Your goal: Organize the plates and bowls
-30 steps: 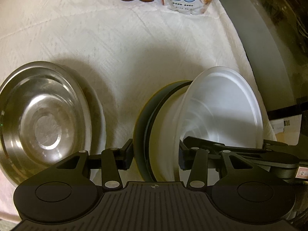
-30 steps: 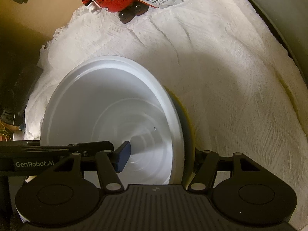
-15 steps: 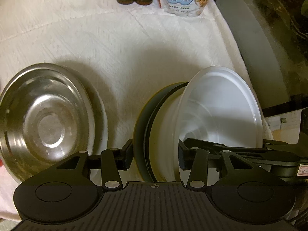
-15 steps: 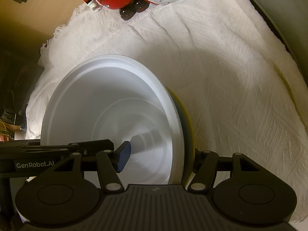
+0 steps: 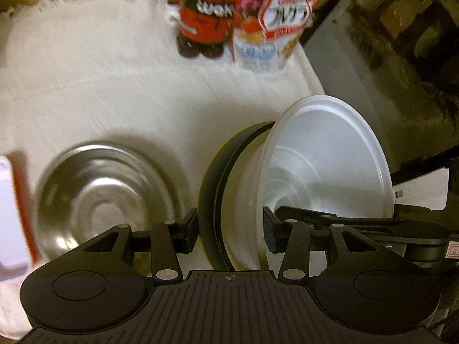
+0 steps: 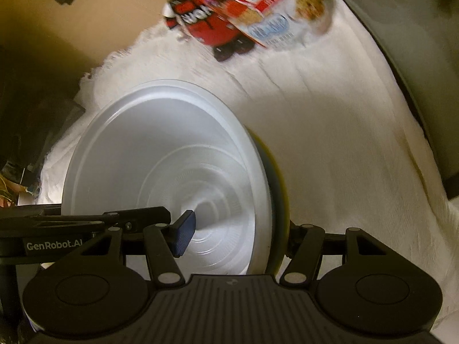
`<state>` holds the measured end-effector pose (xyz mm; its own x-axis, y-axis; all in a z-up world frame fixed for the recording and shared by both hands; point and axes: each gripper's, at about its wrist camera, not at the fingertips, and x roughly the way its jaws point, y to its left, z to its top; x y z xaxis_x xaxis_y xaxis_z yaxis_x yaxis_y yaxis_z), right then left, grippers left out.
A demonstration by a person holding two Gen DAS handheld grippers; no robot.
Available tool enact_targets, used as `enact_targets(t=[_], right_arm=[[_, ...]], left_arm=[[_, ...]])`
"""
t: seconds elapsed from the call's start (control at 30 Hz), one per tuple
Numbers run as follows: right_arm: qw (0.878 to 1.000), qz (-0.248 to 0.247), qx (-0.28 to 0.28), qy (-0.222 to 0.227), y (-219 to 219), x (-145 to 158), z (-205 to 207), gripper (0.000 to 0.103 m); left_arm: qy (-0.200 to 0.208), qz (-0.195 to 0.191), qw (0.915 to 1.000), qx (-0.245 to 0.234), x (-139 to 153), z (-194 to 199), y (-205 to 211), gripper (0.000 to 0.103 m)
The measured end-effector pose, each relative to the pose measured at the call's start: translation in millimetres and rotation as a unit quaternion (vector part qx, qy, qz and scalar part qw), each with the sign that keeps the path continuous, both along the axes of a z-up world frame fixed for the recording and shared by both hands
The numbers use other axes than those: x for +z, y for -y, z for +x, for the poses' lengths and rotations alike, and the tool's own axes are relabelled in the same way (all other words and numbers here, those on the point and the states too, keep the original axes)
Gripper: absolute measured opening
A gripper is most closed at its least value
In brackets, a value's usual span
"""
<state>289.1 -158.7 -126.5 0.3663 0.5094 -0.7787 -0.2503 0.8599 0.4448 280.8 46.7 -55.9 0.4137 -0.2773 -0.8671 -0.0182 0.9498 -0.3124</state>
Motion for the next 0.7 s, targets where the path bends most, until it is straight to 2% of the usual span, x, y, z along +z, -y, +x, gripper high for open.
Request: enact_targets(t=[0.17,0.33,0.5,0.7], right_arm=[[1.000,-0.004,0.019,0.025,-35,24,-4,0.061],[0.998,-0.007,0.050,0.033,-84,32,-1,0.061],[0.996,-0.012,0.087,0.018,-133,19,6,0.061],[0.994,-0.025,0.108,-0.024,-171,-12,12,0.059]], left_arm=[[0.021,0.005,0.9996,0.018,18,-12,-39,0.048],[0.017,0.003,0.9985,0.052,16,-21,-85,0.048],[-0.008,0.002,0.9968,0.079,-3,-29,-122,0.048],[-0.053,-0.006,0.9948,0.087,-37,-30,-149,0.048]])
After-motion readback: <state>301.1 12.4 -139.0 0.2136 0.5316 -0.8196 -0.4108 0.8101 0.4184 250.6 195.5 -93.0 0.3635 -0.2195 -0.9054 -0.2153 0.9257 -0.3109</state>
